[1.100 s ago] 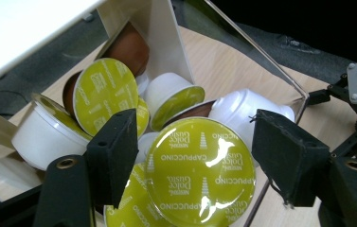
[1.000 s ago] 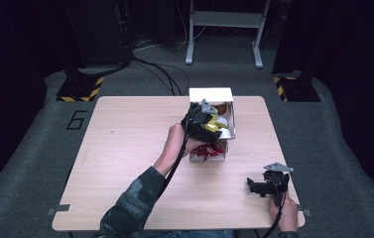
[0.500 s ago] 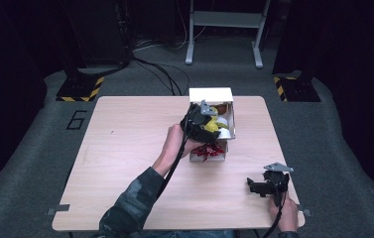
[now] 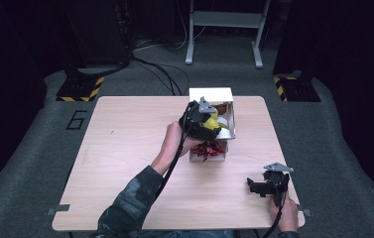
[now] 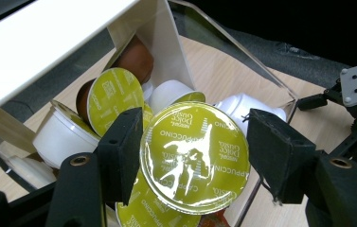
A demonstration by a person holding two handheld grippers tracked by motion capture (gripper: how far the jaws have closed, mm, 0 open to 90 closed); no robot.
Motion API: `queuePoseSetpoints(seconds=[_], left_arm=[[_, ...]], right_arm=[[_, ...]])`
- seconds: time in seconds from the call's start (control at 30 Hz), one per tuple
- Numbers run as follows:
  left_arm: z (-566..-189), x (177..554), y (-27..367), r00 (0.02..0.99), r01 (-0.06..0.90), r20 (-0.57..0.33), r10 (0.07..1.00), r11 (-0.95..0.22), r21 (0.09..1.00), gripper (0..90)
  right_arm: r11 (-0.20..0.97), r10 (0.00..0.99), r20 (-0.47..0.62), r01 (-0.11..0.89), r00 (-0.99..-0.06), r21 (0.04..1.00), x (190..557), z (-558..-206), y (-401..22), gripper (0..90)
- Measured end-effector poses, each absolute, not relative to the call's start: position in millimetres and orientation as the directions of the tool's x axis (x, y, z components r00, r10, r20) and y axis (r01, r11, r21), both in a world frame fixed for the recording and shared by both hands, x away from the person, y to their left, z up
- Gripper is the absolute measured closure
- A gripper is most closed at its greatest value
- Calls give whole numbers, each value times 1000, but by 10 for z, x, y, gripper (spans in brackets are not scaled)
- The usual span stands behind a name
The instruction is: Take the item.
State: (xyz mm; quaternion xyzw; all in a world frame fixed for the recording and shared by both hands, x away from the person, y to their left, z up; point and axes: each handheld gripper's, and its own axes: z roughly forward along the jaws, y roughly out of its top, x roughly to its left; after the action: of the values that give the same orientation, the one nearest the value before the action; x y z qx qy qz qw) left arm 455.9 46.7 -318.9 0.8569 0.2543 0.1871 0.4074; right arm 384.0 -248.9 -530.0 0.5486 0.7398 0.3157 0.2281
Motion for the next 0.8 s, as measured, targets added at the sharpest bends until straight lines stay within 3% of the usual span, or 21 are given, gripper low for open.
queuePoseSetpoints(seconds=[0.8], left_arm=[[-2830, 4340, 703, 794, 243, 115, 596, -485, 840, 385]], right_arm=[[198, 956, 9, 668, -294, 717, 3840, -5300, -2489, 0]])
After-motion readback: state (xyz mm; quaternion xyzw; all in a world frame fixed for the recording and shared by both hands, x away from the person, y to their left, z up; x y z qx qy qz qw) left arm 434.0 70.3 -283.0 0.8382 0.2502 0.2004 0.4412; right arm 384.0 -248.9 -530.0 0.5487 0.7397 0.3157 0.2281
